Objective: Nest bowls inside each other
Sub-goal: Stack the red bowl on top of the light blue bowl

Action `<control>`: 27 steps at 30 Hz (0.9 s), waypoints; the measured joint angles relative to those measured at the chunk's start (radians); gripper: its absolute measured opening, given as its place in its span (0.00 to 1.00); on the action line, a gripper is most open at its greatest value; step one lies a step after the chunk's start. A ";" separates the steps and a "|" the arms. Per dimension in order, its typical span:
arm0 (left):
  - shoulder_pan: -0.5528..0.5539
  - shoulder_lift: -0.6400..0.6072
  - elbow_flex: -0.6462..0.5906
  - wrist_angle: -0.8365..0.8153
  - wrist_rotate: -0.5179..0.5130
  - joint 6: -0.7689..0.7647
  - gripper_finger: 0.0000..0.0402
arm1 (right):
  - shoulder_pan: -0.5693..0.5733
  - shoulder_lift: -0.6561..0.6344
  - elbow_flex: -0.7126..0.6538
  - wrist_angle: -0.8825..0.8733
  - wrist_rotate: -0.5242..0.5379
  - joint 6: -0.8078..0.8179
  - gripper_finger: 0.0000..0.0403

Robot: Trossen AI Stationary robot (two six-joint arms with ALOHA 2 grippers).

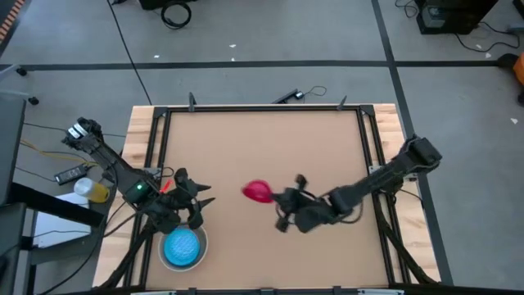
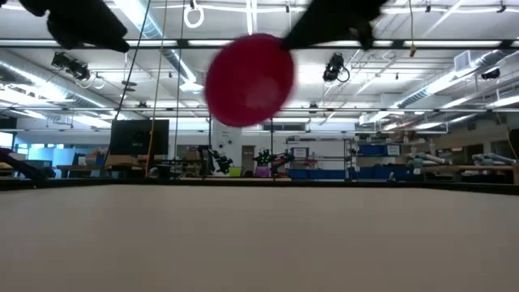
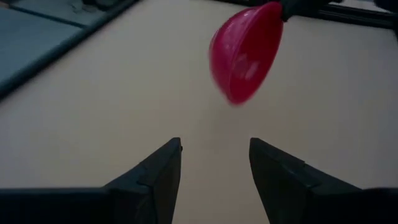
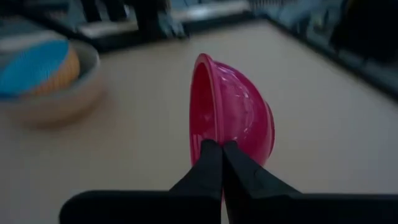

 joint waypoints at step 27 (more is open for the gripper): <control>0.132 -0.001 0.002 0.028 -0.003 0.155 0.04 | -0.121 0.187 0.228 0.307 -0.214 -0.296 0.08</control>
